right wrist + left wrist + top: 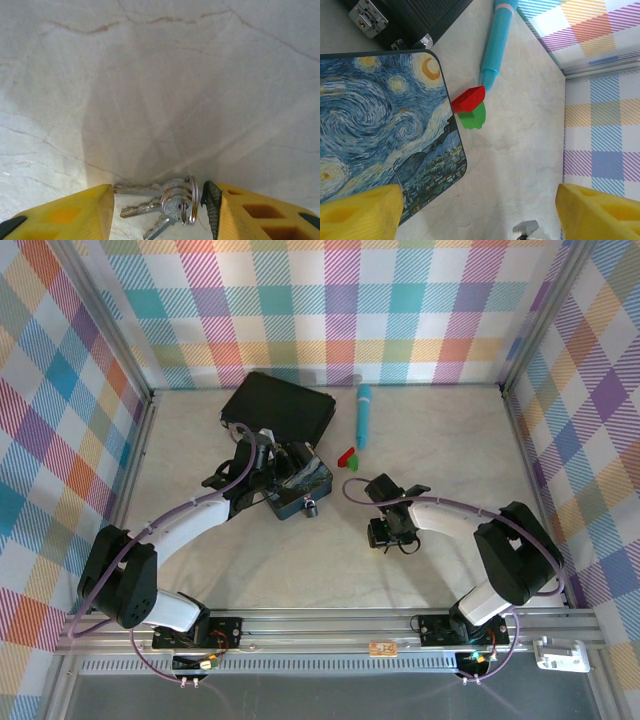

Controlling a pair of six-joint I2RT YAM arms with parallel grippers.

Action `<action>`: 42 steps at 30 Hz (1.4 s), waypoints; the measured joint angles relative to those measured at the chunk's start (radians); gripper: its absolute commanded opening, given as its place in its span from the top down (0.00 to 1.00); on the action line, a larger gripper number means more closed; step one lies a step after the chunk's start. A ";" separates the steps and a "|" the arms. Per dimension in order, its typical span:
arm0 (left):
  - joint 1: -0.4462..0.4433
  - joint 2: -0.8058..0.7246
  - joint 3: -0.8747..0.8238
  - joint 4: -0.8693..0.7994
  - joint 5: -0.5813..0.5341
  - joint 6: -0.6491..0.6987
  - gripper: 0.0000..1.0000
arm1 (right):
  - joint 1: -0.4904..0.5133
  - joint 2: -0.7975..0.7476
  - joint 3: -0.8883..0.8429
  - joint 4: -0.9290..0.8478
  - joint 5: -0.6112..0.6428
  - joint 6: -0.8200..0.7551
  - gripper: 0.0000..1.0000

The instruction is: Unlock a padlock with a key

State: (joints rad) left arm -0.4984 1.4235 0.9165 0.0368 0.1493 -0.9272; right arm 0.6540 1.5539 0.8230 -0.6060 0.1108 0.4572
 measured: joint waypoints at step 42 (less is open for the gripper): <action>-0.077 0.098 -0.007 0.140 0.078 -0.068 0.21 | -0.200 -0.112 -0.044 0.097 -0.254 0.102 1.00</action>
State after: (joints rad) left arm -0.5751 1.5211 0.9092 0.1772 0.2276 -0.9951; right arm 0.4541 1.4422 0.7792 -0.5087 -0.1436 0.5591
